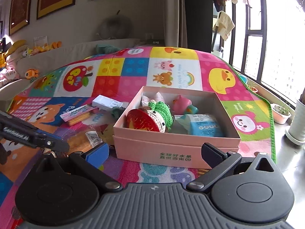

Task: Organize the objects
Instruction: 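Grasp the bagged bread roll with the left tool and lift it, then carry the bread toward the box with left while right grasps the cartoon doll figurine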

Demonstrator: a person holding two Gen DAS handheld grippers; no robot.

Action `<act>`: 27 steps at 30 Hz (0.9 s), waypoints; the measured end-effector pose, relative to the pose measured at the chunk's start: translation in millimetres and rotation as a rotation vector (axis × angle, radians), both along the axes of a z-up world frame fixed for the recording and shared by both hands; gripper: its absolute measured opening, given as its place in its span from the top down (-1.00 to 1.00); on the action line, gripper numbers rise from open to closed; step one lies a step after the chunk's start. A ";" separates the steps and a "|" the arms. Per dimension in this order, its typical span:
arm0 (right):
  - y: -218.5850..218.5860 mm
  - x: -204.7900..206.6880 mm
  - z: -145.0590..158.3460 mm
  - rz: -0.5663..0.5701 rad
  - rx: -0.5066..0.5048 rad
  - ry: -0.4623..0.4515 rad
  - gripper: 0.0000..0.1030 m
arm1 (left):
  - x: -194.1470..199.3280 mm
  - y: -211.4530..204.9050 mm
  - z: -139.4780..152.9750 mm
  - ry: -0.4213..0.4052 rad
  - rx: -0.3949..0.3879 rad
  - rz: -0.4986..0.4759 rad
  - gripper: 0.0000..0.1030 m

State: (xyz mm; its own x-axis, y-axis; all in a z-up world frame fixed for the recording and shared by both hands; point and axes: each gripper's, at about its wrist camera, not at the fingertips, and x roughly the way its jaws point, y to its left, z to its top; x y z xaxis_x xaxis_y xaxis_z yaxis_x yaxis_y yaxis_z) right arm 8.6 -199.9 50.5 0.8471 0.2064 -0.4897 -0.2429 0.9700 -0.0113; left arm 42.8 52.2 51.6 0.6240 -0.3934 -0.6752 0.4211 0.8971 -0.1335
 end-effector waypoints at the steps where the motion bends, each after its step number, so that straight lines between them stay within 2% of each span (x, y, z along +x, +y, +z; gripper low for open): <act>1: -1.1 0.1 -0.8 -0.003 0.000 0.004 -1.00 | -2.9 -4.9 5.2 -0.041 0.040 -0.007 0.22; 4: -3.8 1.1 -1.3 -0.016 0.005 0.012 -1.00 | 4.8 -13.4 14.3 -0.083 0.071 -0.014 0.21; 6: -4.5 -0.6 -1.1 -0.013 0.013 0.013 -1.00 | 17.3 -17.7 11.8 -0.061 0.070 -0.027 0.21; 9: -3.9 -5.4 -0.7 0.008 0.006 0.012 -1.00 | 35.6 -28.8 -6.9 0.015 0.119 -0.074 0.20; 11: -3.7 -8.4 -1.2 0.023 0.002 0.015 -1.00 | 38.0 -33.8 -15.5 -0.011 0.121 -0.087 -0.14; 14: -1.9 -9.4 -4.2 0.040 -0.001 0.034 -1.00 | 42.8 -45.3 -28.5 -0.012 0.199 -0.055 -0.23; 16: 1.7 -8.1 -7.3 0.051 -0.008 0.050 -1.00 | 45.2 -48.8 -34.2 -0.020 0.211 -0.035 -0.26; 18: 6.5 -9.6 -8.9 0.066 -0.020 0.053 -1.00 | 46.8 -44.2 -32.2 -0.006 0.164 0.001 -0.22; 19: 9.5 -10.9 -9.2 0.080 -0.025 0.054 -1.00 | 47.0 -39.1 -29.4 0.002 0.130 0.017 -0.14; 21: 16.4 -12.8 -9.4 0.111 -0.035 0.063 -1.00 | 44.3 -23.8 -20.5 0.001 0.051 0.057 -0.11; 27: 61.6 -7.6 -13.9 0.306 -0.017 0.149 -0.97 | 23.0 32.1 12.4 -0.054 -0.122 0.245 -0.09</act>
State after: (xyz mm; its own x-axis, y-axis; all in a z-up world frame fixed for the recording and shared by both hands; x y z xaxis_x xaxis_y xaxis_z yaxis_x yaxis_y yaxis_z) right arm 0.9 -138.2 36.6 0.6663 0.4308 -0.6087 -0.5226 0.8520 0.0309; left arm 65.8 84.3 64.0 0.7443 -0.3025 -0.5954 0.2028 0.9518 -0.2301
